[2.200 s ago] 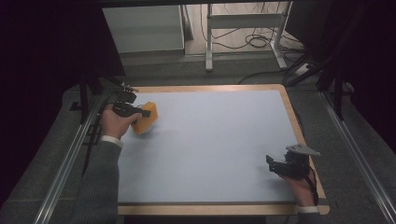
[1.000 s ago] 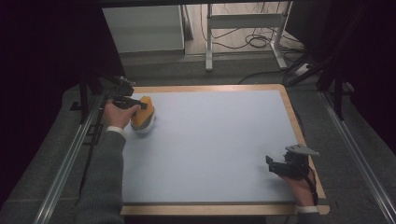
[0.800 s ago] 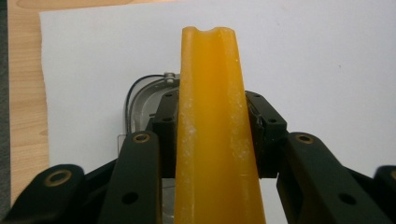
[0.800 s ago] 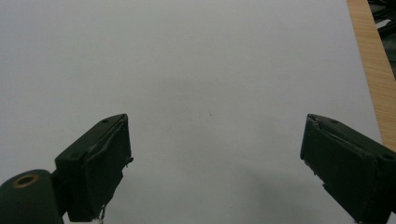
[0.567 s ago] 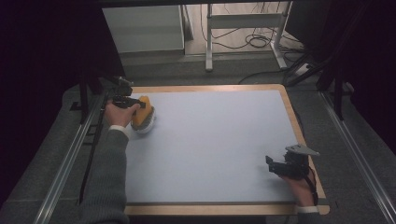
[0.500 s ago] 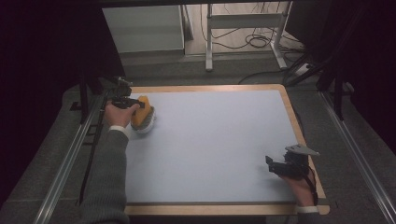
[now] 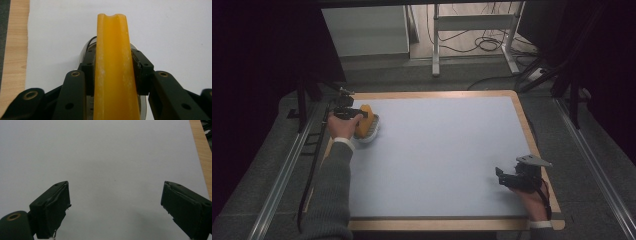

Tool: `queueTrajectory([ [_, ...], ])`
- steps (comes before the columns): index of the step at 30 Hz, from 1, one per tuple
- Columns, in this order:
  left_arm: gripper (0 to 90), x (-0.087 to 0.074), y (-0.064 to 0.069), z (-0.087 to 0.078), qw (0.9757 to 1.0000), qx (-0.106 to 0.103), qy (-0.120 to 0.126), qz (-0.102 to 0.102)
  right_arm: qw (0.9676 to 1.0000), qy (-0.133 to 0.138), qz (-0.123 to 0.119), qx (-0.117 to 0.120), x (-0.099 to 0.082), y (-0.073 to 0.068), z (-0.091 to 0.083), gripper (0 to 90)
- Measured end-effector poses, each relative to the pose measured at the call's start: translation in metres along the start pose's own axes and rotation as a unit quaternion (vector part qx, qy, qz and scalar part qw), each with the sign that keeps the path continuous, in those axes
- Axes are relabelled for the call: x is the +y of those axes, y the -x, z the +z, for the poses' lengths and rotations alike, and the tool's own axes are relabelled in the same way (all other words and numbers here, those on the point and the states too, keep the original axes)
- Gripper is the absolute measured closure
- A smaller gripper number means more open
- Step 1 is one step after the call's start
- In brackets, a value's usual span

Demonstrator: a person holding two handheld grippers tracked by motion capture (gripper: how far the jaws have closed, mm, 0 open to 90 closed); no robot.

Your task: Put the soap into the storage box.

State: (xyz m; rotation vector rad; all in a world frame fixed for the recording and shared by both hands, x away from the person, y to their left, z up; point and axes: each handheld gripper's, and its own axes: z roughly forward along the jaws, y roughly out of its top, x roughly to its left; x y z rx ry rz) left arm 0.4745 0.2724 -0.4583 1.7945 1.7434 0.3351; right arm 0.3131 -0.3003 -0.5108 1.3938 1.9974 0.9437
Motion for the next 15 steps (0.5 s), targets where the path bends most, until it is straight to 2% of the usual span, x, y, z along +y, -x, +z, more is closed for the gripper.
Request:
queueTrajectory([
  [2, 55.8, 0.000, 0.002, -0.003, 0.9999, -0.002, 0.013, 0.002, 1.0000, 0.001, -0.001, 0.000, 0.000, 0.000, 0.000, 8.5],
  [6, 47.8, 0.000, 0.005, -0.008, 0.9999, -0.002, 0.014, 0.006, 1.0000, 0.000, 0.000, 0.000, 0.000, 0.000, 0.000, 8.5],
  [7, 47.8, -0.001, 0.005, -0.010, 0.9999, 0.001, 0.013, 0.010, 1.0000, 0.000, 0.000, 0.000, 0.000, 0.000, 0.000, 8.5],
  [8, 42.1, -0.002, 0.006, -0.012, 0.9997, 0.010, 0.014, 0.018, 1.0000, -0.001, -0.003, 0.000, 0.000, -0.001, 0.000, 8.5],
  [10, 40.3, -0.003, 0.007, -0.014, 0.9995, 0.014, 0.017, 0.022, 1.0000, -0.001, -0.003, 0.001, 0.000, -0.001, 0.000, 8.5],
  [11, 35.6, -0.004, 0.007, -0.016, 0.9992, 0.018, 0.018, 0.031, 1.0000, -0.002, -0.003, 0.001, 0.000, -0.002, 0.000, 8.5],
  [13, 32.8, -0.006, 0.007, -0.020, 0.9986, 0.023, 0.020, 0.043, 1.0000, -0.003, -0.003, 0.001, 0.000, -0.002, 0.001, 8.5],
  [15, 31.6, -0.009, 0.008, -0.028, 0.9980, 0.019, 0.030, 0.052, 1.0000, -0.004, -0.004, 0.000, -0.001, -0.002, 0.001, 8.5],
])
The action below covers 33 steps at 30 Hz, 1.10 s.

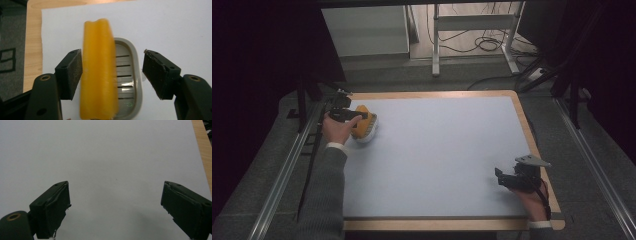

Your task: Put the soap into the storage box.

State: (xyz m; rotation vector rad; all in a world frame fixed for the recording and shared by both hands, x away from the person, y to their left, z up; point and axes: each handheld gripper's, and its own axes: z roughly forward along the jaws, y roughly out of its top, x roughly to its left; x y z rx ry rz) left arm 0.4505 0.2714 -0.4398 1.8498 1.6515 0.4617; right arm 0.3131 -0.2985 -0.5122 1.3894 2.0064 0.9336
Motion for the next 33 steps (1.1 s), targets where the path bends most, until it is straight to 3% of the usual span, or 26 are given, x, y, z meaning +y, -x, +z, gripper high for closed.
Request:
queueTrajectory([
  [3, 30.0, -0.004, 0.001, -0.010, 0.9999, -0.007, 0.005, 0.012, 1.0000, -0.001, 0.000, 0.000, 0.000, 0.000, 0.000, 8.5],
  [8, 25.0, -0.022, 0.011, -0.027, 0.9980, -0.045, 0.021, 0.038, 1.0000, 0.000, -0.004, -0.001, 0.000, -0.002, 0.000, 8.5],
  [10, 24.6, -0.032, 0.016, -0.031, 0.9964, -0.067, 0.026, 0.045, 1.0000, 0.000, -0.003, -0.001, 0.001, -0.001, 0.000, 8.5],
  [17, 20.0, -0.067, 0.027, -0.036, 0.9903, -0.112, 0.035, 0.073, 1.0000, 0.009, -0.003, 0.002, 0.003, -0.001, -0.004, 8.5],
  [18, 19.8, -0.067, 0.027, -0.036, 0.9903, -0.112, 0.035, 0.073, 1.0000, 0.009, -0.003, 0.002, 0.003, -0.001, -0.004, 8.5],
  [22, 19.5, -0.090, 0.030, -0.036, 0.9875, -0.131, 0.040, 0.077, 1.0000, 0.008, -0.003, 0.002, 0.002, -0.001, -0.004, 8.5],
  [25, 19.5, -0.110, 0.032, -0.037, 0.9867, -0.134, 0.047, 0.079, 1.0000, 0.009, -0.003, 0.001, 0.003, -0.001, -0.004, 8.5],
  [33, 19.5, -0.138, 0.036, -0.031, 0.9843, -0.150, 0.039, 0.085, 1.0000, 0.009, -0.003, -0.001, 0.003, -0.001, -0.004, 8.5],
])
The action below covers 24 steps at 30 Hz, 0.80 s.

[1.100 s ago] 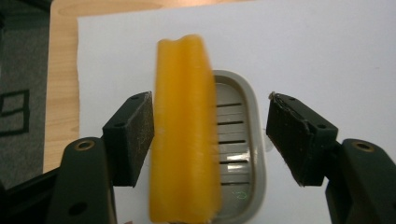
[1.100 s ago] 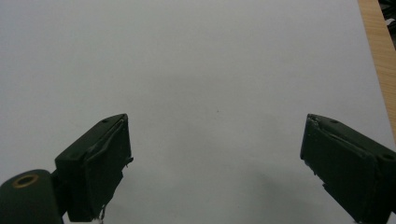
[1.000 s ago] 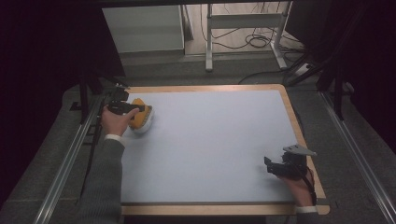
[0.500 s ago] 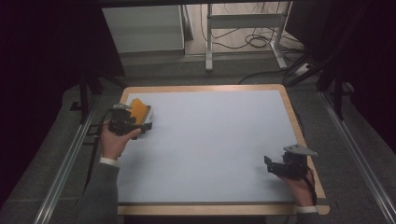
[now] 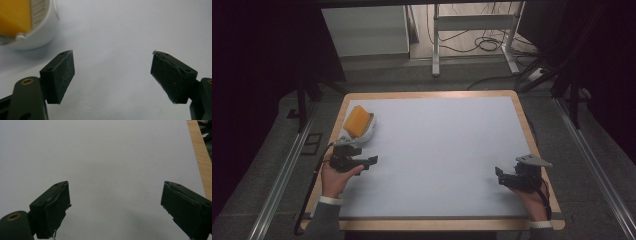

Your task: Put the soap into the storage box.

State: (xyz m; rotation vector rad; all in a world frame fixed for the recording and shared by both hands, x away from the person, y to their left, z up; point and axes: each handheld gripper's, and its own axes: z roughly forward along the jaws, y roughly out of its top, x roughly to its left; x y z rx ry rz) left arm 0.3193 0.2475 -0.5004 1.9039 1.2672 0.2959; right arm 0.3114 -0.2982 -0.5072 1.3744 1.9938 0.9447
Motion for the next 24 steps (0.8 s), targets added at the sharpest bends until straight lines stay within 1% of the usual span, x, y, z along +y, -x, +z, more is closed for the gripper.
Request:
queueTrajectory([
  [3, 19.6, -0.004, 0.001, 0.001, 1.0000, -0.001, -0.001, 0.000, 1.0000, 0.001, -0.001, -0.002, 0.000, 0.000, 0.000, 8.5],
  [5, 19.6, -0.009, 0.002, 0.003, 1.0000, -0.007, 0.000, -0.005, 1.0000, 0.001, -0.001, -0.003, 0.000, 0.000, -0.001, 8.5],
  [6, 19.6, -0.015, 0.002, 0.005, 0.9999, -0.010, 0.000, -0.008, 1.0000, 0.001, -0.001, -0.004, 0.000, 0.000, 0.000, 8.5],
  [7, 19.7, -0.015, 0.002, 0.005, 0.9999, -0.010, 0.000, -0.008, 1.0000, 0.001, -0.001, -0.004, 0.000, 0.000, 0.000, 8.5],
  [8, 19.7, -0.020, 0.001, 0.008, 0.9999, -0.012, -0.003, -0.011, 1.0000, 0.000, -0.001, -0.004, 0.000, 0.000, 0.000, 8.5],
  [9, 19.8, -0.020, 0.001, 0.008, 0.9999, -0.012, -0.003, -0.011, 1.0000, -0.001, 0.000, -0.004, 0.000, 0.000, 0.000, 8.5],
  [11, 19.7, -0.023, 0.001, 0.011, 0.9998, -0.013, -0.014, -0.009, 1.0000, -0.001, -0.001, -0.004, 0.000, 0.000, 0.000, 8.5],
  [12, 19.6, -0.024, 0.001, 0.010, 0.9998, -0.008, -0.014, -0.006, 1.0000, -0.001, -0.003, -0.004, 0.000, 0.000, 0.001, 8.5],
  [13, 19.8, -0.024, 0.002, 0.008, 0.9999, -0.006, -0.009, -0.008, 1.0000, -0.001, -0.005, -0.004, 0.000, 0.000, 0.001, 8.5],
  [14, 21.0, -0.024, 0.002, 0.006, 0.9999, -0.004, 0.002, -0.010, 1.0000, -0.001, -0.006, -0.004, 0.000, -0.001, 0.001, 8.6],
  [15, 21.1, -0.024, 0.002, 0.005, 0.9999, -0.003, 0.005, -0.010, 1.0000, -0.001, -0.006, -0.004, 0.000, -0.001, 0.001, 8.5],
  [17, 21.1, -0.024, 0.002, 0.005, 0.9999, -0.001, 0.004, -0.011, 1.0000, 0.000, -0.006, -0.004, 0.000, -0.001, 0.001, 8.5],
  [18, 21.1, -0.025, 0.002, 0.005, 0.9999, 0.006, 0.000, -0.008, 1.0000, 0.002, -0.007, -0.006, 0.000, -0.002, 0.001, 8.5],
  [21, 21.0, -0.026, 0.002, 0.007, 0.9999, 0.007, -0.007, -0.006, 1.0000, 0.002, -0.007, -0.006, 0.000, -0.002, 0.001, 8.5],
  [22, 21.0, -0.027, 0.002, 0.009, 0.9999, 0.011, -0.011, -0.003, 0.9999, 0.004, -0.008, -0.006, 0.000, -0.003, 0.002, 8.5],
  [24, 21.7, -0.028, 0.002, 0.009, 0.9998, 0.016, -0.009, -0.002, 0.9999, 0.004, -0.012, -0.005, 0.001, -0.004, 0.002, 8.5],
])
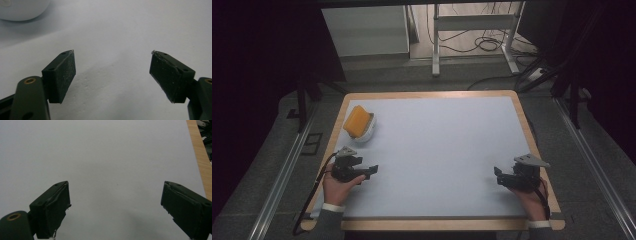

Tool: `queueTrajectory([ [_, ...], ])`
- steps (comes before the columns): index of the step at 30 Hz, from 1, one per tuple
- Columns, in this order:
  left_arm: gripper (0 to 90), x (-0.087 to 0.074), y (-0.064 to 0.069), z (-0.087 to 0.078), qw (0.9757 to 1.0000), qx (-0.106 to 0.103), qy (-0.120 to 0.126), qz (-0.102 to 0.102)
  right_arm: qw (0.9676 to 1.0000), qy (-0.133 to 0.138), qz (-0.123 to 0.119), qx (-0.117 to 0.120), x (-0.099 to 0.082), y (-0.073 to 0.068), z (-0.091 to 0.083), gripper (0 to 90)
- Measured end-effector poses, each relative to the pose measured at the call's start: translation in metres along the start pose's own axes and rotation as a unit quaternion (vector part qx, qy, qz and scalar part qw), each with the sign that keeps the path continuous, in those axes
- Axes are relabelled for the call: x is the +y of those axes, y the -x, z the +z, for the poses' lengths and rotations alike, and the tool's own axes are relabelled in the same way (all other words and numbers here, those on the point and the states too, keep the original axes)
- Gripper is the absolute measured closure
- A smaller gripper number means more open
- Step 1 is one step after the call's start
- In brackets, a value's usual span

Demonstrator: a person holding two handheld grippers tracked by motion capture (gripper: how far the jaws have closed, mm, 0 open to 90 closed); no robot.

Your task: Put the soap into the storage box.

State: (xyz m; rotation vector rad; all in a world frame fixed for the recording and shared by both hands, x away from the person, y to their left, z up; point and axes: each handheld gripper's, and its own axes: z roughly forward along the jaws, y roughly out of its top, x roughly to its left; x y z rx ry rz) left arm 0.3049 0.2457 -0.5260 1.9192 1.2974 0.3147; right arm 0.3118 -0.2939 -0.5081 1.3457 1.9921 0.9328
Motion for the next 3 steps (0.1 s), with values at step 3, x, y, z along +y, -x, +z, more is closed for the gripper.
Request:
queueTrajectory([
  [3, 21.5, 0.0004, 0.0005, -0.0002, 0.9999, -0.011, 0.000, -0.003, 1.0000, 0.001, -0.004, 0.002, 0.0005, -0.0022, 0.0001, 8.5],
])
